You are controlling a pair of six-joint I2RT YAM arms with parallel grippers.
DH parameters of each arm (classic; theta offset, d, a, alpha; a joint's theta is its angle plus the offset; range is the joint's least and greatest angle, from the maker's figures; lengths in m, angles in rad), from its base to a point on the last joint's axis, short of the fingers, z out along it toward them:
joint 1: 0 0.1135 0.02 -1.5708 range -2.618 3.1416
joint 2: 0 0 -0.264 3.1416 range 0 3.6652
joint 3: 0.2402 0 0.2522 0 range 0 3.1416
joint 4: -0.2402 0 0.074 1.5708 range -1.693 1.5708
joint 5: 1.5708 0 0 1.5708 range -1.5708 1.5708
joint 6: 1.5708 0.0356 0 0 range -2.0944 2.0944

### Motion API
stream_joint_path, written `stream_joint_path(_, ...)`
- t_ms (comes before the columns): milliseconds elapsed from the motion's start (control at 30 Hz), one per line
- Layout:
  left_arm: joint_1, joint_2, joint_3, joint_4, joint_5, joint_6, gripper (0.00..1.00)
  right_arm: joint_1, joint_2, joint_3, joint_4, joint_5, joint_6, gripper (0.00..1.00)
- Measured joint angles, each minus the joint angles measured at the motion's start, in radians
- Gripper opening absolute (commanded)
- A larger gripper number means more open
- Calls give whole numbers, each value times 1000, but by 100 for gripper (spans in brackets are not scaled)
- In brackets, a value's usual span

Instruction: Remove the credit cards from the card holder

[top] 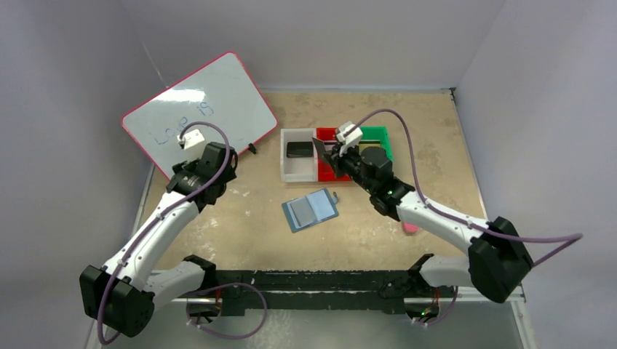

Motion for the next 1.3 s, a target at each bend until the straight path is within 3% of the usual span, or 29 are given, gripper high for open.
stream_joint_path(233,92,5,0,9,46,3,84,7,226,211,-70,48,-192,0)
stream_joint_path(433,96,-76,0,11,24,-1,85,55,393,362,-140,88,-359,0)
stream_joint_path(733,97,-117,-2,11,2,-2,85,140,675,574,-217,277,-589,0)
stream_joint_path(867,97,-117,-8,11,2,-2,85,136,737,582,-228,343,-670,0)
stream_joint_path(1300,97,-117,-13,11,2,-1,85,135,789,622,-219,342,-869,2)
